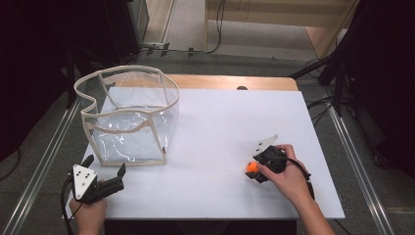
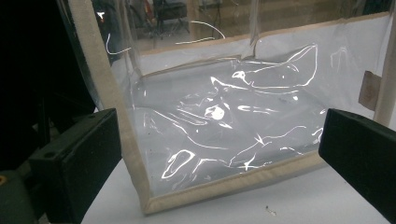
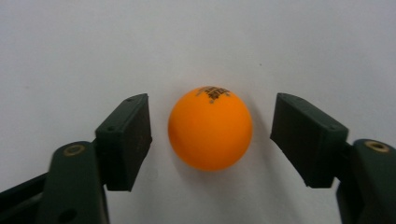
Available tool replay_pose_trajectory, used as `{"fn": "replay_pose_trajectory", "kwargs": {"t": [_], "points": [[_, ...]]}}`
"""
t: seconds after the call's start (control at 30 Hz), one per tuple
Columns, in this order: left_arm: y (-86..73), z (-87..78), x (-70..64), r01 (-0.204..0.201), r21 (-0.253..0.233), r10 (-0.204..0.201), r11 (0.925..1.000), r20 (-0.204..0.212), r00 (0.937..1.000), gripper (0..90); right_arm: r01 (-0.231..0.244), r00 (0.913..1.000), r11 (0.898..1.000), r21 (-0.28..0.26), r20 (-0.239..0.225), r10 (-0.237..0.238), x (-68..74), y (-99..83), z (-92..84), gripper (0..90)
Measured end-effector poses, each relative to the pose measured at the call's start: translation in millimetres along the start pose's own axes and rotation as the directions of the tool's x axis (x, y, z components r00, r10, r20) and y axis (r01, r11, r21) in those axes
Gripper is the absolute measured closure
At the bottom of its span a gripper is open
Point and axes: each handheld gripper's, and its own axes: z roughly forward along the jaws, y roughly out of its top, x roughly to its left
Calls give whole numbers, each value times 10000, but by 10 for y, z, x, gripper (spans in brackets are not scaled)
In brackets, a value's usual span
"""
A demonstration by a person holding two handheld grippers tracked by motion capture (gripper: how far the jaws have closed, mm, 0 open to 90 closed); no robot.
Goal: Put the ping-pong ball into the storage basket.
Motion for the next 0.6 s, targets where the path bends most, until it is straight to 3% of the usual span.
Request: {"fn": "replay_pose_trajectory", "kwargs": {"t": [0.6], "points": [[0, 0, -2, -4, -9, 4, 10000, -10, 10000, 0, 132, 9996, 9989, 457, -265, -120, 0, 14, 82, 407]]}}
